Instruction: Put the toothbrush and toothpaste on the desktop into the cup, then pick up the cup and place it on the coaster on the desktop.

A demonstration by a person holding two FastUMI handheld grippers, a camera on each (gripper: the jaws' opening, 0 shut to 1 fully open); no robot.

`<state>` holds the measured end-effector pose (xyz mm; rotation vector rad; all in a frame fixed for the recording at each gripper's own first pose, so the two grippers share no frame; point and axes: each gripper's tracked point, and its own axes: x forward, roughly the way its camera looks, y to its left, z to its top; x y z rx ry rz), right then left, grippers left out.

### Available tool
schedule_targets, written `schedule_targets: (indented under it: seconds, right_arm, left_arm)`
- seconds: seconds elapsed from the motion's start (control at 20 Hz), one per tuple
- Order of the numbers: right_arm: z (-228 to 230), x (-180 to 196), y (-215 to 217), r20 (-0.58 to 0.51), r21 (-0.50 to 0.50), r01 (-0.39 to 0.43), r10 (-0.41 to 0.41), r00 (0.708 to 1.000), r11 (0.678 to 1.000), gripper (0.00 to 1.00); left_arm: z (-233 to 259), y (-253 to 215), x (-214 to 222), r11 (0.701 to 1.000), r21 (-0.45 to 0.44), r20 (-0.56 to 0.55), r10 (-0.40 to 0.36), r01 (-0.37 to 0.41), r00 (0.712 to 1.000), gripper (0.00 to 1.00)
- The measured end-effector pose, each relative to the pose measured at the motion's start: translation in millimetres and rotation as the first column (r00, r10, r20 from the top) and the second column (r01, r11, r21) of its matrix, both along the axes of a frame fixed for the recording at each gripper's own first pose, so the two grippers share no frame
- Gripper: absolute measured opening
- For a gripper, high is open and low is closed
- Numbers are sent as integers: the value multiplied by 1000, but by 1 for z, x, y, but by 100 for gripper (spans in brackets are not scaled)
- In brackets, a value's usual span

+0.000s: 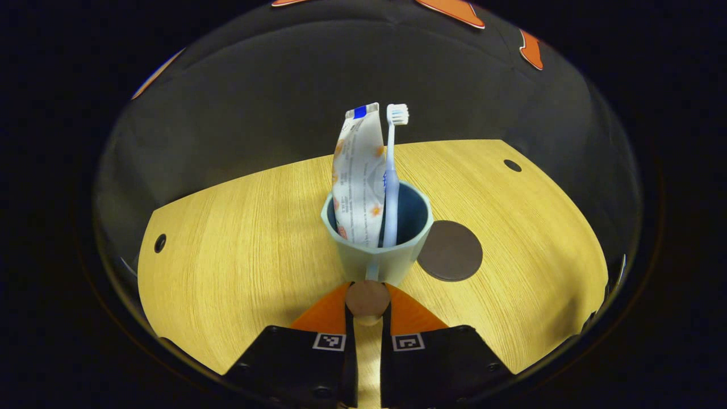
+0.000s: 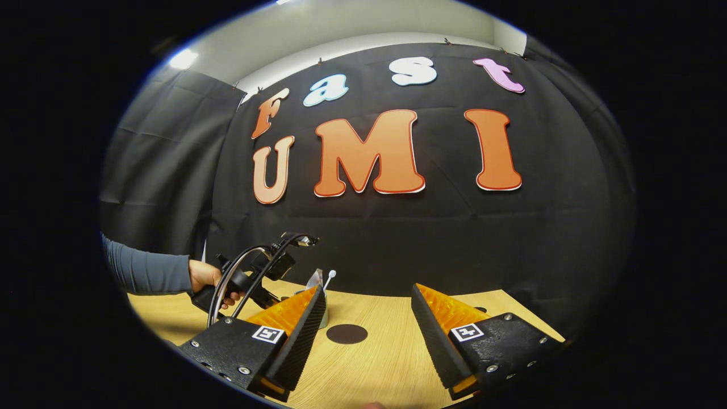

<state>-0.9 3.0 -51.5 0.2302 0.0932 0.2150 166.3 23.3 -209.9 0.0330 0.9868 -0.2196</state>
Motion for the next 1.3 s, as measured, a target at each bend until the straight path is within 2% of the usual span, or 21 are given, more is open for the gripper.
schedule_targets:
  seconds: [0.15,0.2,0.25,0.35,0.45,0.5,0.55,0.65,0.75,0.8,0.85,0.9,0.95,1.0,1.05,1.3]
  right_arm:
    - [-2,-1,2,-1,0,-8,8,1000,1000,91]
    - [-3,1,3,-3,-2,-7,7,1000,1000,92]
    - [-4,1,2,-4,-5,-6,6,1000,1000,92]
    - [-4,1,0,-8,-5,-4,4,1000,1000,92]
    - [-5,2,-3,-12,-3,1,-1,1000,1000,92]
    - [-7,1,-6,-14,-3,4,-4,1000,1000,92]
    - [-8,2,-8,-17,-4,10,-10,1000,1000,92]
    - [-9,3,-13,-24,1,22,-22,999,1000,93]
    - [-13,2,-19,-31,9,32,-32,999,999,94]
    - [-14,2,-22,-32,13,38,-38,999,999,94]
    - [-13,2,-23,-33,19,40,-39,999,999,94]
    - [-13,4,-23,-35,24,44,-43,998,999,94]
    - [-14,5,-23,-38,29,43,-42,998,999,94]
    - [-14,4,-22,-40,30,41,-40,998,999,94]
    - [-16,4,-21,-39,27,40,-39,998,999,94]
    - [-15,2,-20,-35,10,36,-36,999,999,94]
  left_arm:
    - [-7,-1,-3,1000,11,-46,-22,23,999,17]
    - [-4,0,-1,999,26,-65,-29,31,997,27]
    - [-5,-1,5,999,38,-70,-31,33,997,24]
    - [0,-3,19,996,70,-81,-54,59,995,37]
    - [-8,-3,30,988,106,-129,-102,116,986,60]
    - [-8,-4,37,982,128,-146,-121,140,982,53]
    - [-12,-7,45,977,146,-153,-131,154,979,61]
    - [-20,-17,46,969,168,-180,-153,183,972,59]
    - [-21,-20,48,965,184,-209,-145,185,967,47]
    - [-26,-26,54,967,171,-207,-153,189,966,37]
    - [-30,-32,58,968,161,-205,-155,190,966,41]
    - [-31,-38,60,970,152,-209,-154,188,966,27]
    - [-30,-43,66,973,143,-197,-153,183,968,19]
    - [-32,-32,52,974,134,-195,-157,185,968,24]
    - [-23,-41,67,976,128,-178,-152,176,972,24]
    - [-19,-41,73,986,111,-128,-108,122,986,23]
